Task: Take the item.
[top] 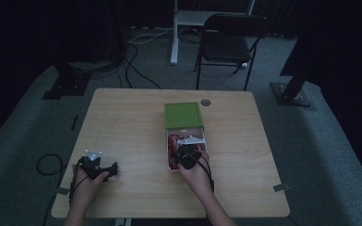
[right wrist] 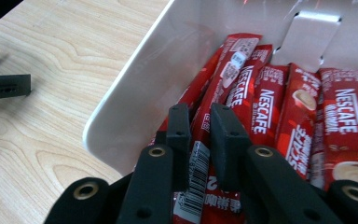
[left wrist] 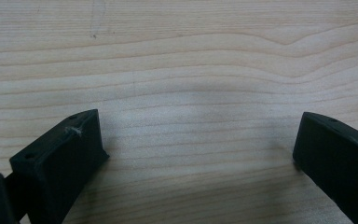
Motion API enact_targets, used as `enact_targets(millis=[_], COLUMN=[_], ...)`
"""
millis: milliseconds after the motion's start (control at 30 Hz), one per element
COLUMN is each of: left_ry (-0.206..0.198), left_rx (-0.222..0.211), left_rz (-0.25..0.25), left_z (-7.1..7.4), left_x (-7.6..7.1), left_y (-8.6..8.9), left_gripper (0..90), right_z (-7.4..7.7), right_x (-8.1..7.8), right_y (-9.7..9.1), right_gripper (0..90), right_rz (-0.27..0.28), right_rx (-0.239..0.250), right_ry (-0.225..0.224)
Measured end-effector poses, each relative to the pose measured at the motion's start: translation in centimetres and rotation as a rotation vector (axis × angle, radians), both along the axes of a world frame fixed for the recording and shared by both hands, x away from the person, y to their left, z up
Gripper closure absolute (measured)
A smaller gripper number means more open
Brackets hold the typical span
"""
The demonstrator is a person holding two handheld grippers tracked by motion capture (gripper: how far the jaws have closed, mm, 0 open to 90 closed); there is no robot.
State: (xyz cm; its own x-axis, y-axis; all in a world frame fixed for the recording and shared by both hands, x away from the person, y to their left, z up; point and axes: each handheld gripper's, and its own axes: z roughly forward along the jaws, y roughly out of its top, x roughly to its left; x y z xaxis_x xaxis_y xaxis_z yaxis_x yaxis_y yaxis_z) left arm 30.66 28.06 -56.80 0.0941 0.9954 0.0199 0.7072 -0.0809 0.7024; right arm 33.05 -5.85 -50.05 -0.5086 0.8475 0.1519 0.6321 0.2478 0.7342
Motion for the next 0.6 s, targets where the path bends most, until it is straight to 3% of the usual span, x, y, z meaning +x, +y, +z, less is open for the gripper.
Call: enact_targets(millis=[600], left_ry=[0.0], left_rx=[0.0], left_rz=[0.0], left_z=[0.0], left_x=[0.0], left_y=[0.0], left_gripper=[2.2], right_z=[3.2], right_x=[-0.9], right_y=[-3.3], right_gripper=[82.2], right_rz=[-0.01], right_rx=[0.093], right_ry=[-0.068])
